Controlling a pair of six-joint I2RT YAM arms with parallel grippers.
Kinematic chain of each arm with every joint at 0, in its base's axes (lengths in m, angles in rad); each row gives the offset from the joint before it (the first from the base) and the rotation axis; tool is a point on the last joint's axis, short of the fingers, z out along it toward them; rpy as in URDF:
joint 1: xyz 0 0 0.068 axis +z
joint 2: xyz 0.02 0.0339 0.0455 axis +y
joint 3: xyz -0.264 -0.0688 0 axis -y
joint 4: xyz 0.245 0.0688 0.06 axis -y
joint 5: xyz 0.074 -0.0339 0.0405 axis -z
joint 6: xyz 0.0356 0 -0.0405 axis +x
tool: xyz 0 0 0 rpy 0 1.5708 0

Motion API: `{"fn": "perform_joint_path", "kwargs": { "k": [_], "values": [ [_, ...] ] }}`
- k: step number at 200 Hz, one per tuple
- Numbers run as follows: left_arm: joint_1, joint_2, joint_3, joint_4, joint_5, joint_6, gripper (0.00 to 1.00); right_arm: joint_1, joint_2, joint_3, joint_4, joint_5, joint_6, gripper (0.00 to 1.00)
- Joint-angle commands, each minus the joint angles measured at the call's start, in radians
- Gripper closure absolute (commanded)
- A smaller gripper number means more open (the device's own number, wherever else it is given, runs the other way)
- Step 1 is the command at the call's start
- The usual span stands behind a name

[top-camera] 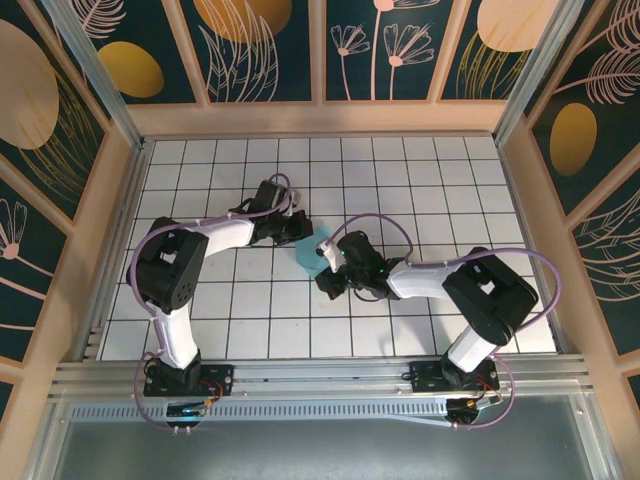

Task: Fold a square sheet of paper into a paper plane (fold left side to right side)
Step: Third fold the triangle at the center of the table.

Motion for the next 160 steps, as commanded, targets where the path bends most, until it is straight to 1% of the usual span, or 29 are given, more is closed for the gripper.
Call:
{"fn": "perform_joint_path", "kwargs": {
  "k": [1,41,110,160],
  "values": [
    [-0.003,0.045,0.029,-0.026,0.002,0.039,0.99,-0.011,0.020,0.021,-0.015,-0.045,0.018,1.00],
    [-0.008,0.090,0.034,-0.041,-0.023,0.059,1.00,-0.017,0.029,0.031,-0.024,-0.070,0.023,1.00],
    [-0.019,0.119,-0.003,-0.035,-0.051,0.076,1.00,-0.055,0.047,0.070,-0.054,-0.171,0.046,1.00],
    [-0.020,0.139,-0.002,-0.055,-0.087,0.095,1.00,-0.081,0.075,0.123,-0.125,-0.185,0.038,1.00]
  ]
}}
